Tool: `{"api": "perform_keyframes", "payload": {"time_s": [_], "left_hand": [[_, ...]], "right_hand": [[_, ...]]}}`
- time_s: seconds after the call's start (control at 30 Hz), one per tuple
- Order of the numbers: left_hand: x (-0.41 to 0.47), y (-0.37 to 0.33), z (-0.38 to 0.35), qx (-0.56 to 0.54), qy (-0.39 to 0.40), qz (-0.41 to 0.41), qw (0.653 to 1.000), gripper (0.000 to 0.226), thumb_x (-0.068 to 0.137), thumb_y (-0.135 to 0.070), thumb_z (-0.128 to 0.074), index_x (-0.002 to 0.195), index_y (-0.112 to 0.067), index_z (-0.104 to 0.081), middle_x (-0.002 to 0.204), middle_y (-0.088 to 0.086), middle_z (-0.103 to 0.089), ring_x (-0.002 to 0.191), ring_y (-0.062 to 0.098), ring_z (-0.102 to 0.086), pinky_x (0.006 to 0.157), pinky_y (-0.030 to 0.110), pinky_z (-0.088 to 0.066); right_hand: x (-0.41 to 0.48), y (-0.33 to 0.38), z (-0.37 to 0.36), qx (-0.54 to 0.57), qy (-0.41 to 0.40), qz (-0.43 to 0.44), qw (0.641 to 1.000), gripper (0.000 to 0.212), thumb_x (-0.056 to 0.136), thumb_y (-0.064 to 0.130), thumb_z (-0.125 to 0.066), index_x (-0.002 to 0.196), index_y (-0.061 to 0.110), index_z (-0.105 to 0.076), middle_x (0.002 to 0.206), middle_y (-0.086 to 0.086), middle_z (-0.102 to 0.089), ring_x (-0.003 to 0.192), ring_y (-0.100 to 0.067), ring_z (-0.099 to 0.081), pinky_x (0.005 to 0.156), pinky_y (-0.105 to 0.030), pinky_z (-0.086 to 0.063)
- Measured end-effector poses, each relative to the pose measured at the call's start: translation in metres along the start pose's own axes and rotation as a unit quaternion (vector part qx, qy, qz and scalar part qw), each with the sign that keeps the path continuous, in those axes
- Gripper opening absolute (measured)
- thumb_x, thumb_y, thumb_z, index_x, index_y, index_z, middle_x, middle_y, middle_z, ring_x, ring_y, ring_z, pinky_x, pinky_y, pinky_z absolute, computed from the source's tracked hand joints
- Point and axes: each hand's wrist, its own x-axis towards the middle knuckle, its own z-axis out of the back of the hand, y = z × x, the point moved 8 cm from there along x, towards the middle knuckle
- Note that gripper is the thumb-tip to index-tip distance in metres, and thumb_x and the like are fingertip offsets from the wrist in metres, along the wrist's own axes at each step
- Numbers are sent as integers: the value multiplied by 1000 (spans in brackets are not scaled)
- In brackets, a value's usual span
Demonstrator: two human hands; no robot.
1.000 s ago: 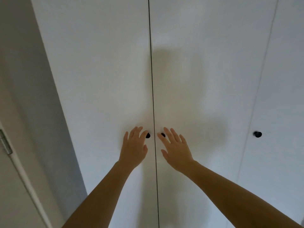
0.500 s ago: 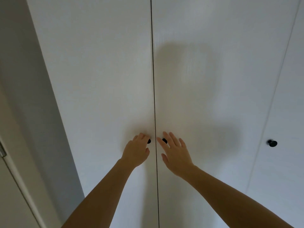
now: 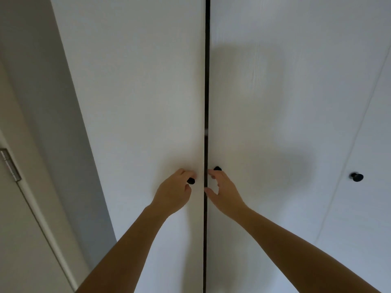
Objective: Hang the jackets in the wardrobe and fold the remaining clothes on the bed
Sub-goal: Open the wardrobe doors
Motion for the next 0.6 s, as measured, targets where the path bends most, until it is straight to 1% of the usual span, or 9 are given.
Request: {"api": "perform_keyframes", "payload": {"time_s": [0.07, 0.13, 0.17, 0.27, 0.37, 0.43, 0.5, 0.53, 0.6], "left_hand": [[-15, 1, 10, -10, -4, -10, 1000, 28, 93, -7, -49, 116, -17, -62, 113, -5, -60, 97, 9, -58, 91, 18, -46], [-27, 0, 23, -18, -28, -20, 999, 22, 94, -7, -51, 109, -16, -63, 107, -3, -61, 92, 7, -56, 90, 20, -49], [-31, -1, 33, -23, -56, -14, 998, 19, 93, -9, -52, 108, -16, -62, 105, -3, -60, 90, 7, -55, 86, 20, -50], [-38, -6, 70, -60, -193, 70, 977, 27, 89, -29, -61, 112, -25, -48, 105, -10, -47, 91, 9, -53, 79, 16, -47], [-30, -34, 106, -69, -288, 72, 952, 65, 79, -50, -65, 133, -31, -34, 134, -11, -37, 121, 10, -41, 97, 21, -37], [-13, -51, 117, 3, -268, 81, 960, 90, 79, -56, -64, 148, -29, -13, 155, -2, -16, 142, 22, -21, 110, 34, -21], [4, -51, 116, 14, -214, 144, 966, 106, 79, -53, -66, 150, -28, 8, 159, 2, 7, 146, 30, -1, 114, 42, -11], [8, -48, 115, -10, -192, 178, 965, 110, 79, -47, -69, 149, -29, 14, 159, 2, 14, 146, 32, 3, 114, 45, -12], [4, -40, 114, -52, -173, 222, 958, 113, 81, -36, -71, 147, -30, 21, 157, 3, 19, 145, 38, 5, 112, 50, -20]], "right_hand": [[-3, 5, -21, 63, 90, -53, 993, 29, 91, 25, -60, 119, 24, -55, 104, 18, -57, 92, 4, -56, 87, -18, -44], [-10, 9, -42, 49, 157, -79, 983, 4, 92, 27, -59, 92, 23, -57, 85, 10, -61, 76, -1, -59, 76, -20, -48], [-16, 10, -50, 32, 175, -82, 981, 9, 92, 27, -58, 85, 23, -54, 81, 7, -61, 73, -4, -59, 72, -19, -48], [-29, 10, -65, 24, 189, -90, 978, 15, 93, 30, -56, 85, 18, -54, 84, 1, -61, 76, -10, -60, 71, -17, -47], [-36, 15, -68, 16, 189, -80, 979, 22, 93, 30, -57, 95, 8, -59, 93, -8, -66, 87, -19, -65, 79, -23, -53], [-40, 20, -72, 18, 191, -72, 979, 23, 93, 31, -58, 93, 8, -60, 94, -9, -67, 88, -19, -66, 80, -24, -53], [-45, 27, -73, 20, 188, -65, 980, 18, 91, 31, -60, 79, 19, -57, 80, 2, -64, 76, -9, -64, 69, -15, -48], [-48, 29, -75, 27, 190, -66, 979, 18, 91, 32, -61, 78, 20, -57, 78, 4, -64, 74, -7, -63, 68, -14, -48], [-54, 36, -78, 50, 202, -79, 975, 21, 89, 33, -62, 88, 13, -64, 83, 1, -67, 77, -10, -66, 72, -17, -52]]}}
